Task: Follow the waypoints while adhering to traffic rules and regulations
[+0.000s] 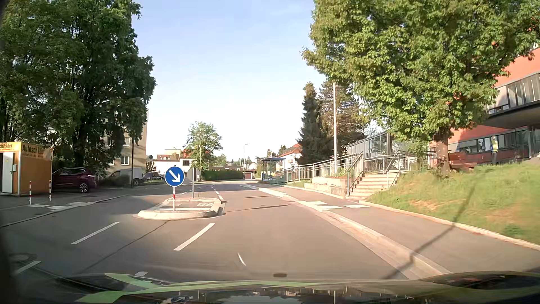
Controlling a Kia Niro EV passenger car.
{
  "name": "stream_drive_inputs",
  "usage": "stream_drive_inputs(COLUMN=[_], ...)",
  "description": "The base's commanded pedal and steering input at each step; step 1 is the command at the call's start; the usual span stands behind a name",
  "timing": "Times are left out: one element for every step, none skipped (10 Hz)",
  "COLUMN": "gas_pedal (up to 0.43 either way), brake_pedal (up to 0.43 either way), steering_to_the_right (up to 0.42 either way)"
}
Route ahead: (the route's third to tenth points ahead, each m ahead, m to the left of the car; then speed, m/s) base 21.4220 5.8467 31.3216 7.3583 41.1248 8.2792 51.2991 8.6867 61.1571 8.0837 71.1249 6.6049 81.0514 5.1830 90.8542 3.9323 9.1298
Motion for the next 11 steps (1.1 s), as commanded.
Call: stream_drive_inputs(gas_pedal=[0.047, 0.047, 0.047, 0.047, 0.047, 0.047, 0.047, 0.047, 0.059, 0.067, 0.079], brake_pedal=[0.0, 0.0, 0.0, 0.0, 0.0, 0.0, 0.0, 0.0, 0.0, 0.0, 0.0], steering_to_the_right=[-0.037, -0.042, -0.044, -0.045, -0.05, -0.055, -0.061, -0.067, -0.071, -0.075, -0.076])
